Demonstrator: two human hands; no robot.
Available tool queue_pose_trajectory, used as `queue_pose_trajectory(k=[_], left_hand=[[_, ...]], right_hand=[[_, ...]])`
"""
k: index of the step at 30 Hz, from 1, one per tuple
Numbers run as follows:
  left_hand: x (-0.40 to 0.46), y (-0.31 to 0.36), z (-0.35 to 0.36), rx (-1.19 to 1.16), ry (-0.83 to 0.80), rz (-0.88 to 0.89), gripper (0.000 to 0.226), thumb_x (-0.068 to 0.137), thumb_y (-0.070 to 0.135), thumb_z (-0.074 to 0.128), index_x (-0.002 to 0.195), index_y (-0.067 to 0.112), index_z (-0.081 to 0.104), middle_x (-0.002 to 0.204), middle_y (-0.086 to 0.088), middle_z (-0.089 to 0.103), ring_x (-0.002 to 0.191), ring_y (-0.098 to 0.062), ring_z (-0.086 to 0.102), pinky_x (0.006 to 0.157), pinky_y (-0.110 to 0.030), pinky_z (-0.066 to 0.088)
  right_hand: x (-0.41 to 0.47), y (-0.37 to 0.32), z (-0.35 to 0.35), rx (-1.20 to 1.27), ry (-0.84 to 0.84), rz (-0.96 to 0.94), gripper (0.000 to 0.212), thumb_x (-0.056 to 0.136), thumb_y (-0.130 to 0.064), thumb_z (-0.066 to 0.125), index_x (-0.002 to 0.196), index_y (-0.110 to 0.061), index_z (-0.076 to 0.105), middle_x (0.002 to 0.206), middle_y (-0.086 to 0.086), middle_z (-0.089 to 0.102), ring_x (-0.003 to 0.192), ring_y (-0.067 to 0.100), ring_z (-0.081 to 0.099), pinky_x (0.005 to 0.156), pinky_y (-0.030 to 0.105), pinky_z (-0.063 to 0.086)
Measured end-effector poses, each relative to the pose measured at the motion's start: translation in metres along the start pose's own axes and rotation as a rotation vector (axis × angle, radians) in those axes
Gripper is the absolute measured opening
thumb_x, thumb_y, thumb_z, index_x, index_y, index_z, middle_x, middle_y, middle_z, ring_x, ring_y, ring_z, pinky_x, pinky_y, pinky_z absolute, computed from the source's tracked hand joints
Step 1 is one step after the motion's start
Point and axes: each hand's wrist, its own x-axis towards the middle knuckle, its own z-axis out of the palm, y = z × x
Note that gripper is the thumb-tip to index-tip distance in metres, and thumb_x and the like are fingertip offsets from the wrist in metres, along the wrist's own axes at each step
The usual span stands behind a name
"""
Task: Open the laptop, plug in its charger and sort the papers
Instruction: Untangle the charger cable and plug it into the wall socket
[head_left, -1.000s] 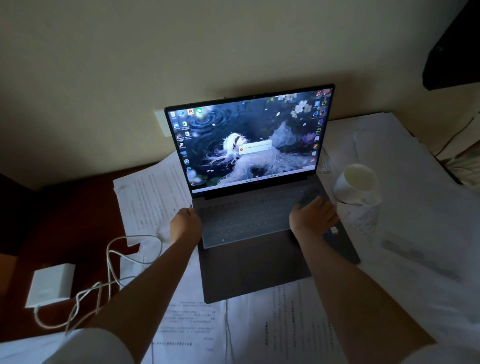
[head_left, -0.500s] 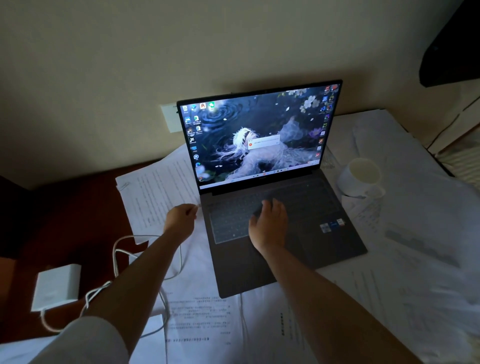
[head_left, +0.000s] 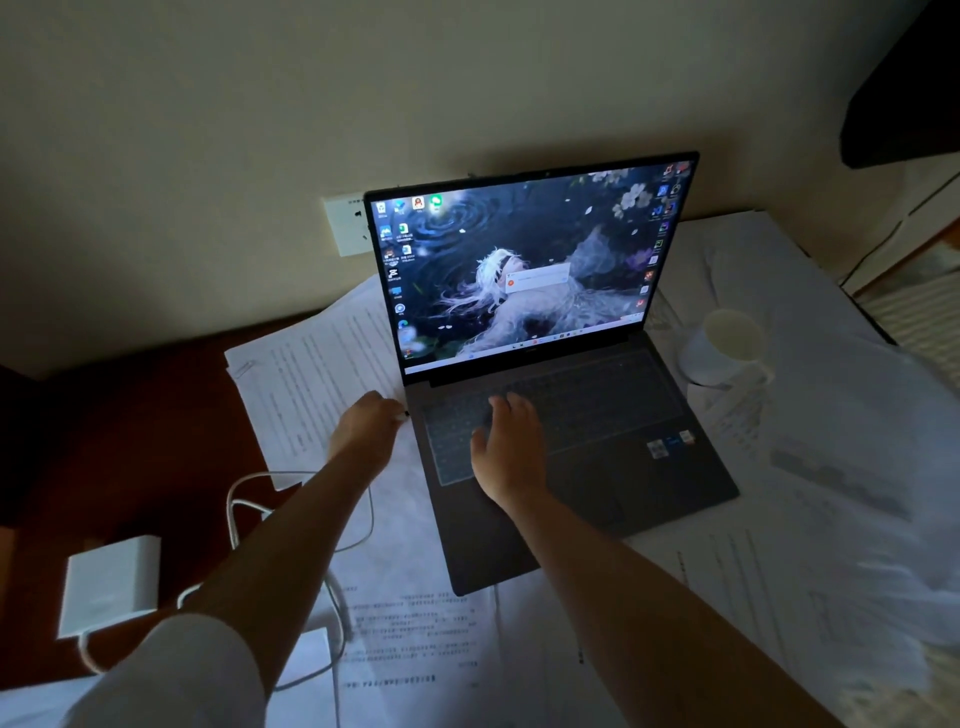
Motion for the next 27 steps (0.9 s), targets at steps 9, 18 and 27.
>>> queue_pose_trajectory(k=[9, 18, 27], left_hand=[[-0.008, -0.006, -0.007, 0.53, 0.056, 0.201, 0.014, 0.088, 0.015, 0.062, 0.095, 0.009, 0.072, 0.091, -0.006, 0.058, 0.085, -0.024, 0.057, 0.055, -0.029, 0.039], [0.013, -0.027, 0.001, 0.072, -0.101, 0.108, 0.033, 0.099, 0.027, 0.041, 0.117, 0.007, 0.06, 0.123, -0.01, 0.055, 0.109, -0.032, 0.054, 0.084, -0.037, 0.041], [0.024, -0.039, 0.007, -0.003, -0.099, 0.124, 0.032, 0.098, 0.035, 0.043, 0.117, 0.017, 0.062, 0.108, -0.004, 0.06, 0.1, -0.024, 0.058, 0.071, -0.028, 0.038]], right_hand=[[-0.003, -0.012, 0.003, 0.031, -0.014, -0.06, 0.046, 0.094, -0.025, 0.051, 0.137, -0.01, 0.042, 0.141, 0.01, 0.043, 0.135, 0.024, 0.033, 0.113, 0.034, 0.026], [-0.004, -0.028, 0.014, 0.033, -0.018, -0.094, 0.044, 0.094, -0.025, 0.051, 0.135, -0.008, 0.046, 0.14, 0.011, 0.047, 0.134, 0.024, 0.036, 0.113, 0.035, 0.029], [-0.006, -0.032, 0.021, -0.013, -0.002, -0.077, 0.043, 0.091, -0.023, 0.054, 0.131, -0.008, 0.05, 0.137, 0.013, 0.049, 0.131, 0.026, 0.041, 0.111, 0.038, 0.033]])
